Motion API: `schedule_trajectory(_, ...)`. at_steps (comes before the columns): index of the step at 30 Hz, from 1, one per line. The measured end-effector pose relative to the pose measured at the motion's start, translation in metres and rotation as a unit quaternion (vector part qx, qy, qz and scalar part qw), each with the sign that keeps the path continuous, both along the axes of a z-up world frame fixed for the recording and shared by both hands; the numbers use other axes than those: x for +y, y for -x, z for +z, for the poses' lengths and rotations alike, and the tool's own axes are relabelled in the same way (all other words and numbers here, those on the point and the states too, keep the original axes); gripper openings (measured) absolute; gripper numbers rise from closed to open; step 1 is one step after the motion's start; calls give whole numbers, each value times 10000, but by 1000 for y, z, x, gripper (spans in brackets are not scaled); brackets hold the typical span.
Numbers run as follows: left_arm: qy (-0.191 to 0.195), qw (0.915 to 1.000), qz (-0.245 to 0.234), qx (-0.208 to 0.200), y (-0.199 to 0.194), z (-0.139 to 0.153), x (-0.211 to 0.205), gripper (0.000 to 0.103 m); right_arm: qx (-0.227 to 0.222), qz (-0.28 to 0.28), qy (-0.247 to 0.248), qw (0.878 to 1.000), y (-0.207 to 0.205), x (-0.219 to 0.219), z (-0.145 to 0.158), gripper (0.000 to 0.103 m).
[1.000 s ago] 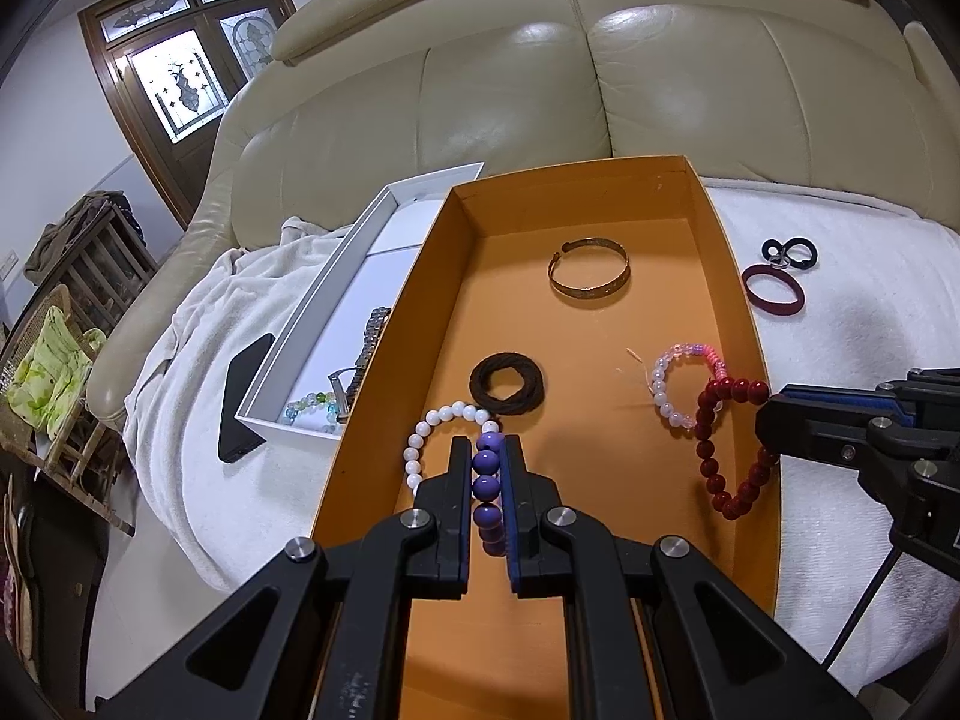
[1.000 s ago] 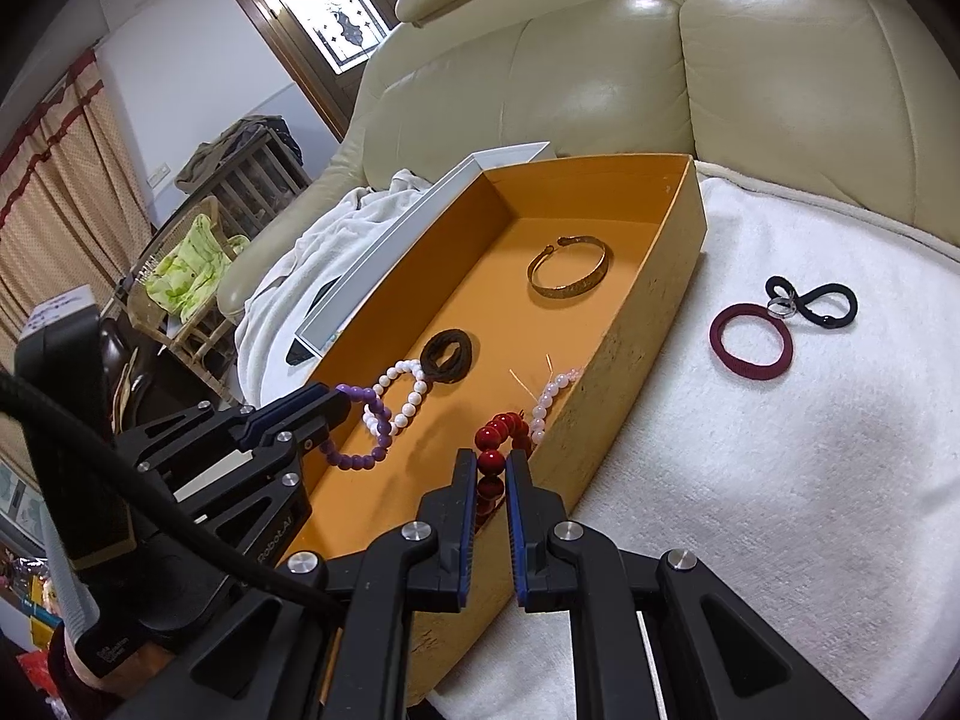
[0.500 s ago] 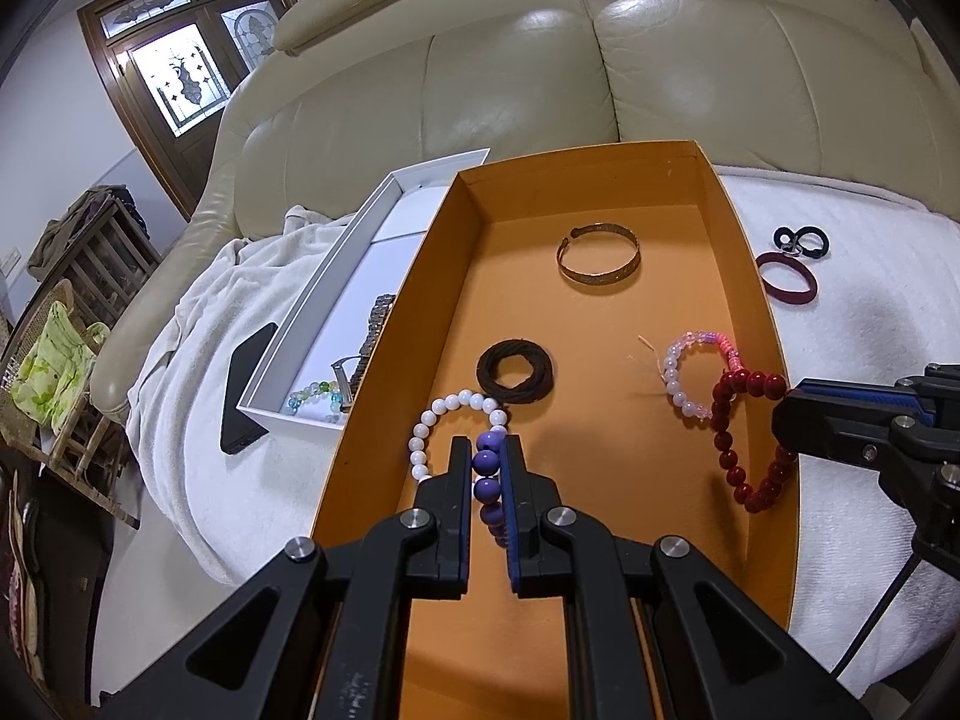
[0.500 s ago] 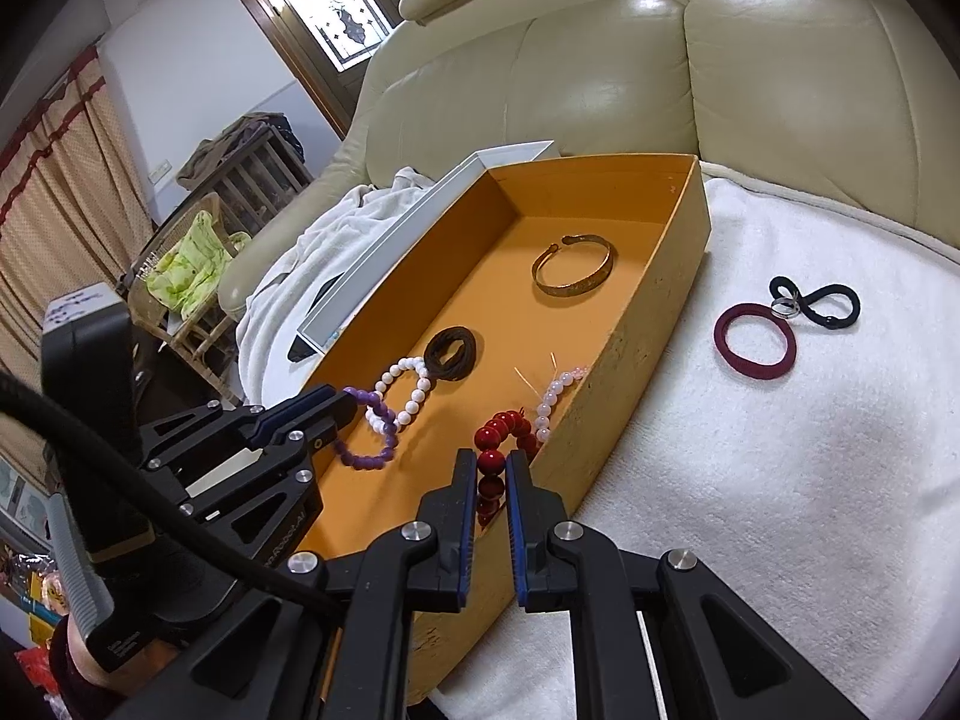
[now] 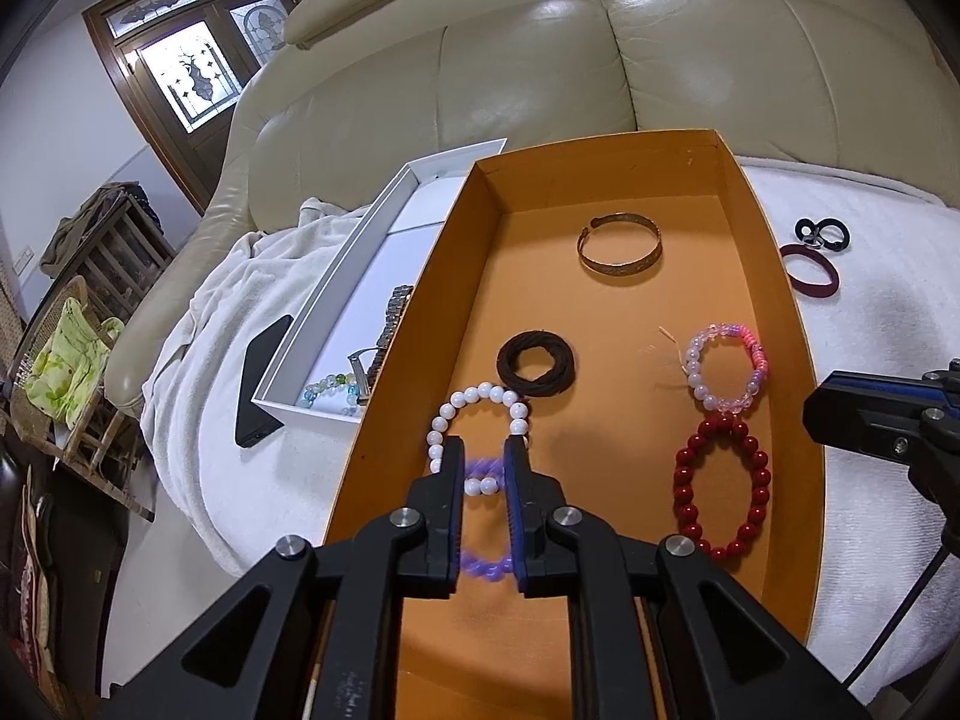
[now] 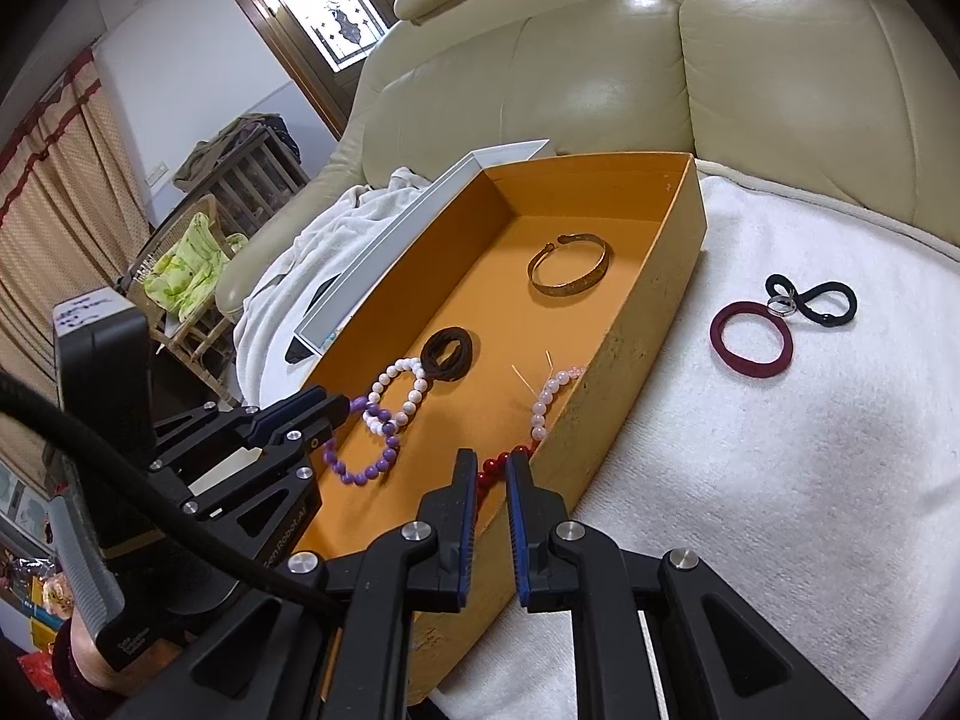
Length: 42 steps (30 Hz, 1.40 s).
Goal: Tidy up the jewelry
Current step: 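Lower both bracelets into the orange box and open both grippers, then move both grippers out of the box toward the hair tie and black cord on the towel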
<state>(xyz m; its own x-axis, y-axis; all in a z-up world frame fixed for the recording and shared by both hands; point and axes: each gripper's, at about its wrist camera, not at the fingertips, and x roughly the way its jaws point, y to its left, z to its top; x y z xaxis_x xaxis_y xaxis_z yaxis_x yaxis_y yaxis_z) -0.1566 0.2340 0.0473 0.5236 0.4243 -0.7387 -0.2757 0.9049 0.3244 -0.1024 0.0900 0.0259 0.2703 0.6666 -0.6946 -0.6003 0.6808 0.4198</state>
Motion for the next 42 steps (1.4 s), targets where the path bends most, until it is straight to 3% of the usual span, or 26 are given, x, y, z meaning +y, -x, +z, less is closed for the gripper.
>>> schedule_trajectory(4, -62, 10000, 54, -12, 0, 0, 1, 36, 10, -3, 7, 10000, -1, -1, 0, 12)
schedule_trajectory(6, -102, 9999, 79, -37, 0, 1, 1, 41, 19, -7, 14, 10000, -1, -2, 0, 12)
schedule_trajectory(15, -127, 9999, 66, -36, -3, 2, -3, 42, -60, -162, -83, 9998, -6, -16, 5, 12)
schedule_trajectory(29, -186, 9998, 20, -20, -11, 3, -16, 48, 182, -506, -8, 9986, -23, -45, 3, 14)
schedule_trajectory(32, -209, 9998, 37, -26, -13, 3, -19, 49, 174, -619, -18, 9979, -24, -54, 6, 14)
schedule_trajectory(36, -233, 9996, 110, -136, -16, 7, -24, 59, 166, -845, -26, 9963, -28, -68, 10, 14)
schedule_trajectory(42, -320, 9989, 109, -337, -17, 12, -34, 60, 145, -1307, -153, 9912, -28, -100, 20, 16)
